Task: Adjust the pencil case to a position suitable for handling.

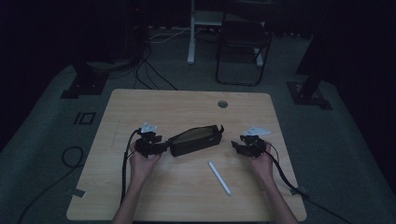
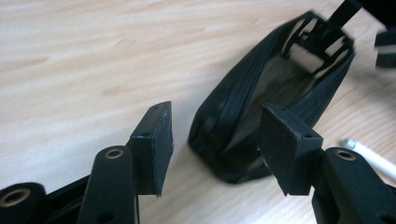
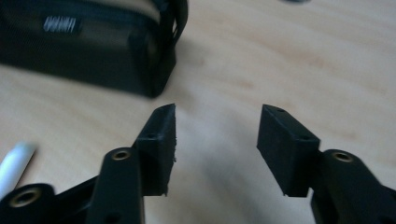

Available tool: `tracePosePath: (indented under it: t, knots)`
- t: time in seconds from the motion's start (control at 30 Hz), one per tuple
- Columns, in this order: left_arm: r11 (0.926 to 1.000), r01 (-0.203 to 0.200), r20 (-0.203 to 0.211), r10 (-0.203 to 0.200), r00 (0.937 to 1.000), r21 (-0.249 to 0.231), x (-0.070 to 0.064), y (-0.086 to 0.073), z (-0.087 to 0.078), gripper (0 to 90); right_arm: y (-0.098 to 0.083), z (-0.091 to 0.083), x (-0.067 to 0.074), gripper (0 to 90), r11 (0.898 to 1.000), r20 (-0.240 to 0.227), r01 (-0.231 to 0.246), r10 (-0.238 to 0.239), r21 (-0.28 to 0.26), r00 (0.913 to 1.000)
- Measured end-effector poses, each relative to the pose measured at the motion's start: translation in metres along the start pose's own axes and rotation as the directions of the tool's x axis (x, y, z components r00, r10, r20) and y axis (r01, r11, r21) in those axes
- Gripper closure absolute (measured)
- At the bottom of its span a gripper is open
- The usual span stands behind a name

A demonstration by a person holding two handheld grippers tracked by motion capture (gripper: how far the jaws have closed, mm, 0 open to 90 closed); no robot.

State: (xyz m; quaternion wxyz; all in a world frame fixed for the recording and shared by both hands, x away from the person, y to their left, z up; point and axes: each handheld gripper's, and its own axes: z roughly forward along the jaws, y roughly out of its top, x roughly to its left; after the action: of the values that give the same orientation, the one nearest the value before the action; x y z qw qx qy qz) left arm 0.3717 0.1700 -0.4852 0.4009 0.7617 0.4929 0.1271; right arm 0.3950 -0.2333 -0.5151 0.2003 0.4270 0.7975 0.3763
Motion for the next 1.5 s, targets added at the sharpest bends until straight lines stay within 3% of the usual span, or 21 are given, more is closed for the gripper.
tracePosePath:
  t: [0.1,0.23,0.43,0.57,0.87,1.13,1.37,1.5]
  knots:
    - [0.9995,0.027,-0.029,-0.026,0.9992,0.017,0.007,-0.007,-0.004,47.1,0.013,0.008,-0.004,49.7,1.000,0.006,-0.011,0.011,-0.004,0.9999]
    - [0.9982,0.055,-0.005,-0.054,0.9985,0.024,0.009,-0.013,-0.005,48.7,0.030,0.023,-0.010,49.7,1.000,0.017,-0.030,0.030,0.003,0.9994]
    - [0.9954,0.084,-0.064,-0.081,0.9946,0.046,0.014,-0.017,0.003,51.0,0.046,0.048,-0.015,49.4,0.997,0.043,-0.056,0.054,0.044,0.9976]
    - [0.9934,0.092,-0.070,-0.087,0.9938,0.069,0.018,-0.012,0.015,51.7,0.048,0.057,-0.015,49.0,0.996,-0.027,-0.073,0.074,0.043,0.9969]
    - [0.9946,0.070,-0.095,-0.063,0.9935,0.077,0.011,0.002,0.034,52.8,0.035,0.045,0.000,52.1,0.999,-0.072,-0.034,0.035,0.016,0.9968]
    - [0.9922,0.114,-0.117,-0.108,0.9873,0.050,0.019,0.018,0.054,52.9,0.017,0.024,0.009,51.8,0.999,-0.089,-0.046,0.044,-0.027,0.9951]
    - [0.9926,0.120,-0.166,-0.115,0.9794,0.019,0.026,0.029,0.066,49.0,0.010,0.016,0.022,51.2,0.998,-0.114,-0.033,0.028,-0.046,0.9931]
    - [0.9894,0.145,-0.165,-0.144,0.9758,-0.004,0.032,0.029,0.071,48.8,0.006,0.012,0.032,50.5,0.999,-0.125,-0.012,0.006,-0.053,0.9921]
